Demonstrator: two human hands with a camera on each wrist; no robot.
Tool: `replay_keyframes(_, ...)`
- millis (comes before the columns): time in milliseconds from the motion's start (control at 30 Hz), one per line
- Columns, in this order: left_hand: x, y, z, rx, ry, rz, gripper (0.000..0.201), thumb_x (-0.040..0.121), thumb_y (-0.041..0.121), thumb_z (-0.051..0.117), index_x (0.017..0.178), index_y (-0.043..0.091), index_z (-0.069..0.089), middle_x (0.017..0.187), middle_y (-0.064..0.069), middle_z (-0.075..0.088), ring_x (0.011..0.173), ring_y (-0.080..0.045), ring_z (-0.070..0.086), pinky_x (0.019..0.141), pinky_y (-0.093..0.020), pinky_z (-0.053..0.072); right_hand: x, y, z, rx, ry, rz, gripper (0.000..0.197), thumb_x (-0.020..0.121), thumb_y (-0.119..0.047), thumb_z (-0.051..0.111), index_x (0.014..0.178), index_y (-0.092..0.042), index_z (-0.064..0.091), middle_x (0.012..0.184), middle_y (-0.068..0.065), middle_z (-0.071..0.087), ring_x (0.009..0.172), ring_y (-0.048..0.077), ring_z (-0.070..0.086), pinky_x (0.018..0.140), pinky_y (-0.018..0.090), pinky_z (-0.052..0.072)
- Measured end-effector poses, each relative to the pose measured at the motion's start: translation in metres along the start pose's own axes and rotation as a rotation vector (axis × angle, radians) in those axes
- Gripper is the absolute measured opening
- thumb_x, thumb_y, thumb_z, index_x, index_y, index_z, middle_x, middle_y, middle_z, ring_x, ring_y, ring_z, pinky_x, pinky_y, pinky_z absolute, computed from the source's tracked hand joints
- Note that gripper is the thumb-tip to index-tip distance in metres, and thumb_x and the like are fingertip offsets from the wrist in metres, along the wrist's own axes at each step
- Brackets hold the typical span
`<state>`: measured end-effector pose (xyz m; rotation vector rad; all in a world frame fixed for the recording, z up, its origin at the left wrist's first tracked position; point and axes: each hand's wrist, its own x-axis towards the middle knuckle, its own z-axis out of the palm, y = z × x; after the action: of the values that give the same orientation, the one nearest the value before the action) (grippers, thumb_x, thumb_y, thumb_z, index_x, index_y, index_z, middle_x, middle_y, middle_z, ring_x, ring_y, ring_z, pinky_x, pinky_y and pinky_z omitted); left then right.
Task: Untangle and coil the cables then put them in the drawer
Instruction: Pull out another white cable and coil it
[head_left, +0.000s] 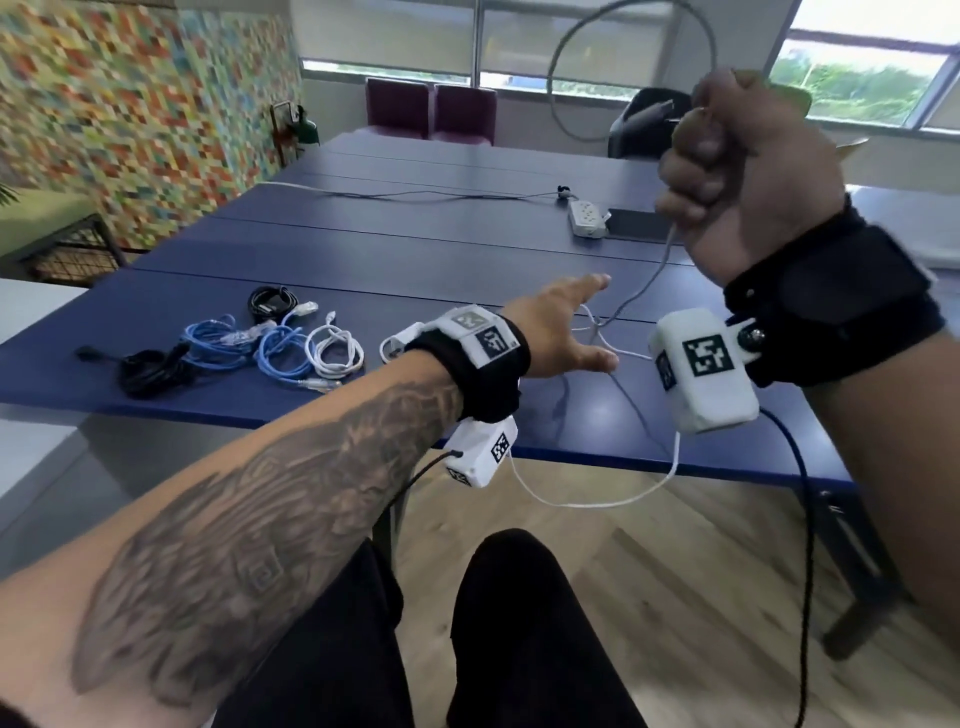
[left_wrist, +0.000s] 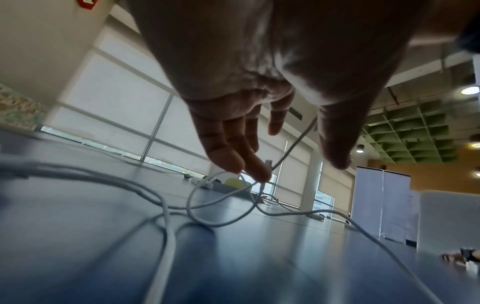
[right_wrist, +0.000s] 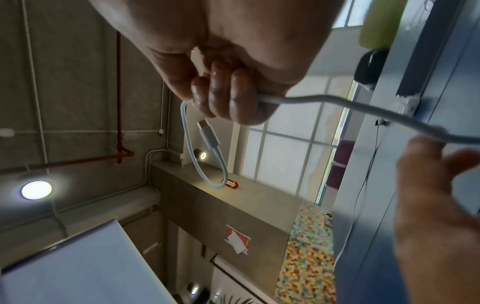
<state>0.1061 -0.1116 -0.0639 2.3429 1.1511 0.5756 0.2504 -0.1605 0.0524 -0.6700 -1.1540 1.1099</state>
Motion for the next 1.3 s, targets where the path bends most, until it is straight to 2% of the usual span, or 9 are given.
replay_keyframes(133, 0.019, 0.0, 0.009, -0.268, 0.164, -0.011, 0.035, 0.085, 0.023, 0.073, 0.119, 0.015, 0.066, 0.102, -0.001, 0.069, 0.086, -0.001, 0.064, 0.077, -0.015, 0.05, -0.004, -0.007, 0.008, 0.117, -0.045, -0.005, 0.017, 0.101, -0.018, 0.045, 0.084, -0.019, 0.044, 0.061, -0.004, 0.029, 0.052, 0.013, 0.017, 0.047, 0.024, 0.02)
replay_keyframes(267, 0.029, 0.001, -0.015, -0.69, 0.339, -0.114, 0.009, 0.094, 0.01, 0.061, 0.09, 0.013, 0.068, 0.082, -0.009, 0.069, 0.074, -0.018, 0.07, 0.055, -0.029, 0.055, -0.004, -0.007, -0.001, -0.169, 0.055, -0.043, 0.019, 0.094, -0.015, 0.051, 0.078, -0.021, 0.045, 0.059, -0.004, 0.03, 0.049, 0.015, 0.018, 0.047, 0.023, 0.02)
replay_keyframes(400, 0.03, 0.002, -0.051, -1.052, 0.505, -0.197, 0.017, 0.094, 0.002, 0.058, 0.085, 0.014, 0.063, 0.083, -0.007, 0.068, 0.073, -0.018, 0.07, 0.054, -0.029, 0.056, -0.005, 0.019, -0.023, -0.727, 0.045, -0.155, 0.019, 0.092, -0.01, 0.063, 0.082, -0.022, 0.051, 0.061, -0.013, 0.051, 0.048, 0.003, 0.047, 0.051, 0.022, 0.046)
replay_keyframes(500, 0.029, 0.002, -0.066, -1.134, 0.552, -0.163, 0.012, 0.092, 0.001, 0.06, 0.09, 0.012, 0.065, 0.087, -0.009, 0.069, 0.083, -0.023, 0.071, 0.057, -0.028, 0.055, -0.009, 0.05, -0.036, -0.971, -0.008, -0.088, 0.022, 0.088, -0.008, 0.07, 0.103, -0.019, 0.057, 0.089, 0.002, 0.063, 0.067, 0.001, 0.06, 0.066, 0.022, 0.058)
replay_keyframes(667, 0.026, 0.009, -0.072, -1.241, 0.445, -0.104, 0.01, 0.094, 0.005, 0.058, 0.094, 0.01, 0.066, 0.094, -0.012, 0.07, 0.089, -0.026, 0.072, 0.069, -0.032, 0.057, -0.001, 0.082, -0.031, -1.027, 0.016, -0.03, 0.069, 0.081, -0.027, 0.08, 0.139, -0.027, 0.042, 0.117, -0.005, 0.056, 0.083, 0.009, 0.057, 0.074, 0.022, 0.052)
replay_keyframes(833, 0.015, 0.012, -0.072, -1.322, 0.398, -0.059, 0.011, 0.096, 0.004, 0.055, 0.099, 0.007, 0.065, 0.094, -0.013, 0.072, 0.078, -0.024, 0.072, 0.07, -0.031, 0.058, 0.028, 0.096, -0.011, -0.83, -0.023, 0.178, 0.004, 0.09, -0.019, 0.068, 0.094, -0.017, 0.066, 0.087, 0.003, 0.071, 0.059, 0.015, 0.061, 0.06, 0.033, 0.049)
replay_keyframes(933, 0.011, -0.01, -0.068, -0.883, 0.482, -0.158, 0.029, 0.094, 0.009, 0.06, 0.122, 0.011, 0.059, 0.116, -0.008, 0.066, 0.092, -0.018, 0.066, 0.072, -0.031, 0.053, 0.041, 0.096, -0.01, -0.76, 0.032, 0.165, 0.014, 0.095, -0.012, 0.059, 0.083, -0.014, 0.066, 0.077, 0.004, 0.072, 0.055, 0.016, 0.065, 0.06, 0.034, 0.05)
replay_keyframes(1067, 0.001, -0.051, -0.041, 0.025, 0.128, -0.26, 0.065, 0.088, 0.026, 0.069, 0.146, 0.017, 0.04, 0.146, -0.003, 0.047, 0.127, -0.02, 0.05, 0.099, -0.021, 0.034, 0.053, 0.083, -0.01, -0.624, 0.096, 0.12, 0.012, 0.097, -0.012, 0.058, 0.088, -0.013, 0.066, 0.079, 0.006, 0.07, 0.053, 0.012, 0.064, 0.055, 0.026, 0.05)
replay_keyframes(1300, 0.012, -0.086, -0.026, 0.019, 0.111, -0.355, 0.077, 0.083, 0.025, 0.075, 0.149, 0.02, 0.035, 0.147, -0.005, 0.046, 0.132, -0.025, 0.047, 0.108, -0.03, 0.037, 0.073, 0.041, -0.02, -0.591, 0.19, -0.136, 0.015, 0.097, -0.009, 0.053, 0.094, -0.012, 0.067, 0.08, 0.009, 0.067, 0.054, 0.012, 0.052, 0.052, 0.023, 0.044)
